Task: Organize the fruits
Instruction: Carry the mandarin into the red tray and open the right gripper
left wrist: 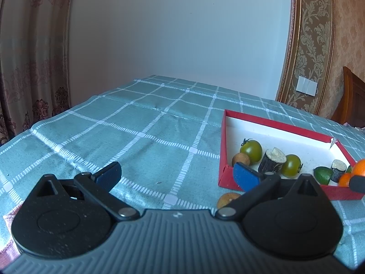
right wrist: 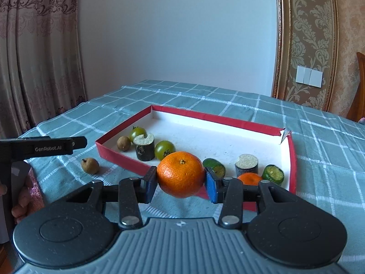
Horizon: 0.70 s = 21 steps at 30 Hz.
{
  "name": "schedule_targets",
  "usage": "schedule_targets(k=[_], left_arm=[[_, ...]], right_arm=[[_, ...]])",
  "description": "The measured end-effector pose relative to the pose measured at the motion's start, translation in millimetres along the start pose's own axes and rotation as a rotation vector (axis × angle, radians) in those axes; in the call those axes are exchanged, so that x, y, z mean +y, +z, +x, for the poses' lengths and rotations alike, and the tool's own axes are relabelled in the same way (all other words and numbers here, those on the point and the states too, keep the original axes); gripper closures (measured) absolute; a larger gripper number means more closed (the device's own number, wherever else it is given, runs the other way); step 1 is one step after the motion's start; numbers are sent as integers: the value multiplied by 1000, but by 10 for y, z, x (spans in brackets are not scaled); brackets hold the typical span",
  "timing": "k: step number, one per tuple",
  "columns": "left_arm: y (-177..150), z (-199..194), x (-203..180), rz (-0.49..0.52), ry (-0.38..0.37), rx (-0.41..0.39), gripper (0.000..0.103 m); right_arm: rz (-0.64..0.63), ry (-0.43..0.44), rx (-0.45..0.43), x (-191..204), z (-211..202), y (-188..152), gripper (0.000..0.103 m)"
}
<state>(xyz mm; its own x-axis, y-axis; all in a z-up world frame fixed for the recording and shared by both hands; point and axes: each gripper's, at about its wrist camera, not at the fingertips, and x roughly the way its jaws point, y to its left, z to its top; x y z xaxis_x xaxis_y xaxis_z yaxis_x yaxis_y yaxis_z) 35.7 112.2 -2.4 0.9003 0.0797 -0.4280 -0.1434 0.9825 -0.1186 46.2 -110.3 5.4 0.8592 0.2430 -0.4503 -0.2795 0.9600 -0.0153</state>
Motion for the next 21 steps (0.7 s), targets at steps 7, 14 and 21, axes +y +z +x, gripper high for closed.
schedule_targets(k=[7,14,21], left_arm=[[-1,-3,-22,13,4,-2,0],[1,6,-40,22,7,4,0],[-2,17,-56,31,13,10,0]], right_arm=[[31,-87,-45,-295,73,171,60],[43,-122,-28,-430,263,151,60],[53,-134,9,-481,455,69,60]])
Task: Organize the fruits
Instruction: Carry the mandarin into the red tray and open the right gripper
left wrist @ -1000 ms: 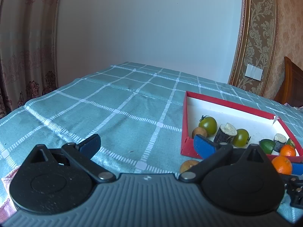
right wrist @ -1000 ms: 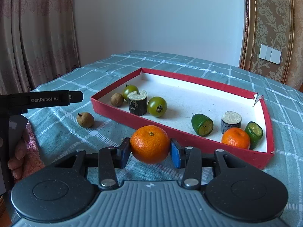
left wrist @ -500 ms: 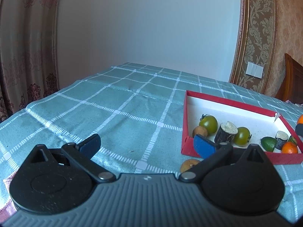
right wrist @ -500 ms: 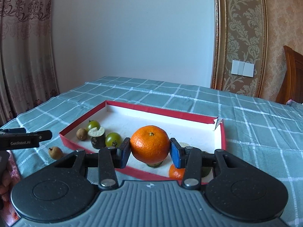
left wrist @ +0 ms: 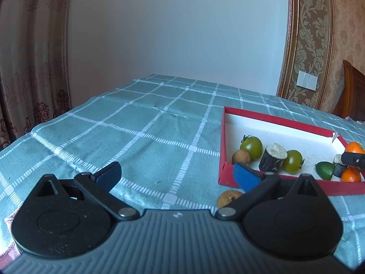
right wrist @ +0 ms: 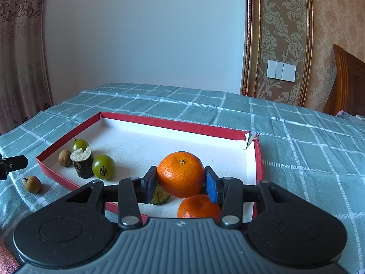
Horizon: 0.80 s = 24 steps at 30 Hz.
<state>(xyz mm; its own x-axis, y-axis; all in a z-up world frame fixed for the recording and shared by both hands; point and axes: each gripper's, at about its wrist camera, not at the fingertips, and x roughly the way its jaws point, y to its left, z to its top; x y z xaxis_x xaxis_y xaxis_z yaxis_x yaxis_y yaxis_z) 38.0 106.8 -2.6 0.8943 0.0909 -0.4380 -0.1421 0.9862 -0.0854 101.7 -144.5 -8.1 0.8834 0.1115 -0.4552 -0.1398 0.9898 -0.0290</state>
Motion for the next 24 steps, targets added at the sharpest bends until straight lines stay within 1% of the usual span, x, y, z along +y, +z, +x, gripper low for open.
schedule_targets(k=[5,14,17,19,20,21,22,24], left_arm=[[2,14,-22,13,7,3,0],[-3,19,-49,29,22,5,0],[-4,17,-60,33,25,7,0],[-2,23,-56,34,23,9,0],[-1,28,-54,34,23,11,0],[-2,30,-57,35,20,16,0],[-1,34,-54,38,14,20,0],[3,36,-51,43,5,27,0]], right_arm=[[8,0,11,-23,66,-43,60],[14,-1,0,-56,129,-45,59],[38,2,9,-97,138,-37,53],[57,2,3,-132,113,-38,45],[63,-3,1,-143,93,-38,43],[71,-6,0,-155,69,-36,36],[80,-6,-3,-175,36,-35,32],[100,1,-31,-222,-61,-44,32]])
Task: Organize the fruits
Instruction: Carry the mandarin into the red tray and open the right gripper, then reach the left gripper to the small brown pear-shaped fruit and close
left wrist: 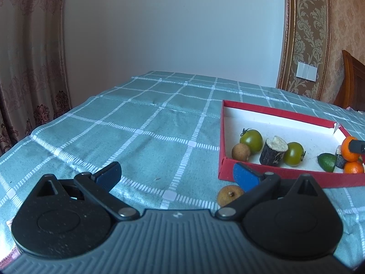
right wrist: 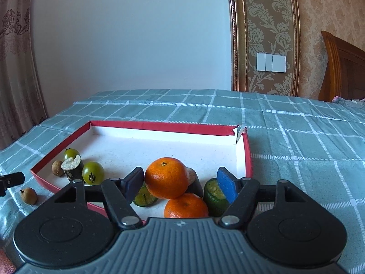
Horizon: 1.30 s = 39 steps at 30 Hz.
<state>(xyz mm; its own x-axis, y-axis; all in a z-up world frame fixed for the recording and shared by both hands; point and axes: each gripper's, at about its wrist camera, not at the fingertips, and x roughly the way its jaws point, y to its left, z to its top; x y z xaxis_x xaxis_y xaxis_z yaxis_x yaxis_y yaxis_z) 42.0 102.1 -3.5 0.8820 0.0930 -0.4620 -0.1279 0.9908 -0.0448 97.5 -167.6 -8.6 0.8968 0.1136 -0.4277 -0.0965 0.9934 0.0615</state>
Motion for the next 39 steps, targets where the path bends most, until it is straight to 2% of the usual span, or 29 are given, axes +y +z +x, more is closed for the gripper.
schedule_targets(k=[3,7,12,15,19,20,21,23,26,28,30,39], left_arm=[[-8,-10,-38,30,-7,4,0],[-44,-104,-164,120,29,-38,0],[-95,-191,-314,255,46,-52,0],[-92,-199,-369,294,15,-33,0],[-90,-174,-434,317,-10,-17,0],[-94,-165,-449,316,-20,-10,3],[-93,-148,-457,314,-32,0,12],[-94,-98,-478,300,-61,40,19],[-113,-36,-501,284,-62,69,23],[-122,4,-499,276,-69,92,33],[-121,47,-489,263,-86,122,52],[-129,60,-508,253,-119,123,75]], right_arm=[[26,12,-46,-113,-213,-31,32],[84,21,-77,-328,-459,-165,29],[131,34,-58,-509,-586,-397,29],[191,64,-37,-613,-616,-483,29],[200,79,-37,-631,-612,-491,27],[202,82,-31,-633,-606,-495,27],[205,83,-28,-637,-602,-497,27],[215,87,-23,-649,-593,-502,27],[228,90,-15,-668,-582,-509,27],[230,92,-13,-671,-578,-511,27],[230,93,-8,-671,-569,-510,27],[236,90,5,-676,-543,-509,27]])
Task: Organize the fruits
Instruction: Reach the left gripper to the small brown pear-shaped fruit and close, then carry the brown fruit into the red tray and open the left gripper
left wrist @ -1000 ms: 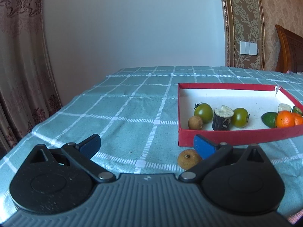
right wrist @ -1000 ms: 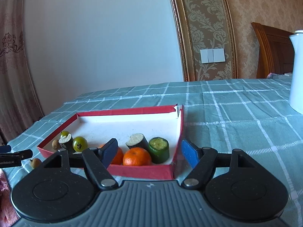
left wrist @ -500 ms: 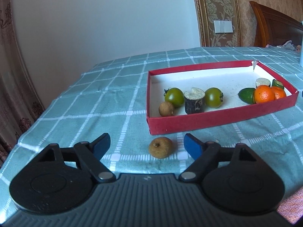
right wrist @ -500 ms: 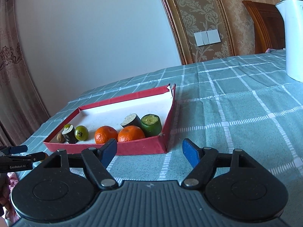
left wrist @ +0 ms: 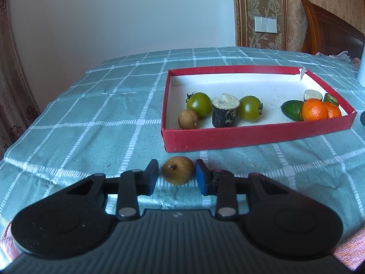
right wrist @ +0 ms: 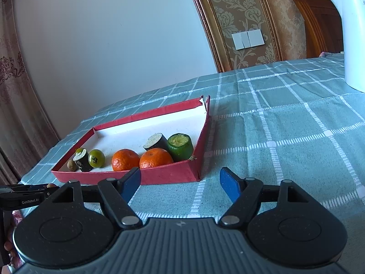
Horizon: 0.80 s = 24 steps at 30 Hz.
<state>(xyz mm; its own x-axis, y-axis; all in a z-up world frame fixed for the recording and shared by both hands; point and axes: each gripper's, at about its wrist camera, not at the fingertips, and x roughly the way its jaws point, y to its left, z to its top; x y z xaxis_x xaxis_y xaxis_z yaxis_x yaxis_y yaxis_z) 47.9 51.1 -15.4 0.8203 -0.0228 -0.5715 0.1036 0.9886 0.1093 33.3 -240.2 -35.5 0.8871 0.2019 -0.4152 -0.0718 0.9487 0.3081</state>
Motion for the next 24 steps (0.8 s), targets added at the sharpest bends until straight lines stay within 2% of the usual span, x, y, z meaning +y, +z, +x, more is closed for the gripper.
schedule_targets(k=[16,24], left_arm=[[7,-77,22,-35,-12,-26,76],[292,-195,-108,-17,-12,-103,76]], right_arm=[[-2,-21,18,3,40,-2,27],[-7,-31,23,9,46,-4,27]])
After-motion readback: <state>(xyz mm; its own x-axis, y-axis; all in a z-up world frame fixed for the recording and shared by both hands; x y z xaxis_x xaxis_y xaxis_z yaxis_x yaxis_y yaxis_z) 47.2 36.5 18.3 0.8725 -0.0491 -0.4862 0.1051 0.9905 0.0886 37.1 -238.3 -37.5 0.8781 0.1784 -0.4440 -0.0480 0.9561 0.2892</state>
